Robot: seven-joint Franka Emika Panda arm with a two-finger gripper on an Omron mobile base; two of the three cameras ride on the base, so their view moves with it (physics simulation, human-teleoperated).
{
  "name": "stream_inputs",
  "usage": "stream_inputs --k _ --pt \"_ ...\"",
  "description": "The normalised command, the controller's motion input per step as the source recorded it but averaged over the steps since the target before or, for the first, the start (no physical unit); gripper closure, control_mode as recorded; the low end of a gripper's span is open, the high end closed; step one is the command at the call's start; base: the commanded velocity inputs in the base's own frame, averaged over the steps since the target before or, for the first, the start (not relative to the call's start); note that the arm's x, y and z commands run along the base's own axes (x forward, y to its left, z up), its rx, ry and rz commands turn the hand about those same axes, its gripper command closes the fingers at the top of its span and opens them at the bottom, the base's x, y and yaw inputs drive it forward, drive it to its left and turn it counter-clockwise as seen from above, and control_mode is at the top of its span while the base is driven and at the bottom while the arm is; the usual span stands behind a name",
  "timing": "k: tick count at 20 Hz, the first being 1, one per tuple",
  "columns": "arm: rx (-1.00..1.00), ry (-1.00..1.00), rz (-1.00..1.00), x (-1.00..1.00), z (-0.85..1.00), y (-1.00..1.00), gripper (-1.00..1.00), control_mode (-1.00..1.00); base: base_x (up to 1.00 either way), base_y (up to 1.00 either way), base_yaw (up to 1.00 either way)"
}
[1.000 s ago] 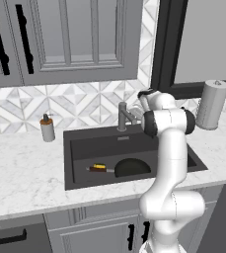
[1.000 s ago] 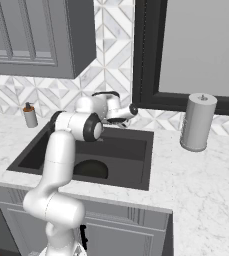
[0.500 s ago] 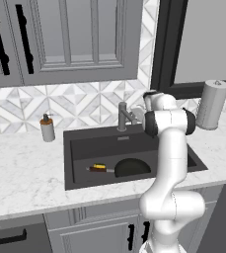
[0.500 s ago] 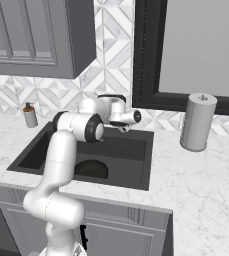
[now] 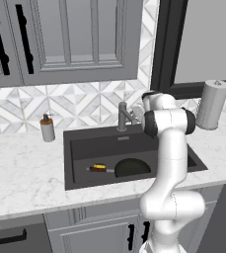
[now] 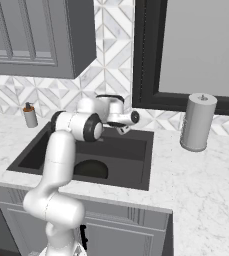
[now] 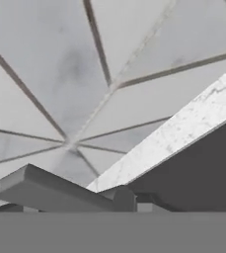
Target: Pick the pan and sponge and place them into the sink. Then turn on the water.
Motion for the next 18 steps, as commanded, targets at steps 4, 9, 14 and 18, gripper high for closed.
stream_inputs --k 4,9,14,18 --pt "0.06 0.15 -0.14 0.09 0.00 -0.13 1.00 -1.00 0.00 0.00 0.00" --pt "0.06 0.14 -0.12 0.10 0.00 -0.09 1.00 -1.00 0.00 0.00 0.00" --pt "0.03 0.04 -0.04 0.01 -0.03 -0.03 1.00 -1.00 0.00 0.00 0.00" --pt "0.00 0.00 0.00 0.00 0.00 0.00 1.00 -1.00 0.00 0.00 0.00"
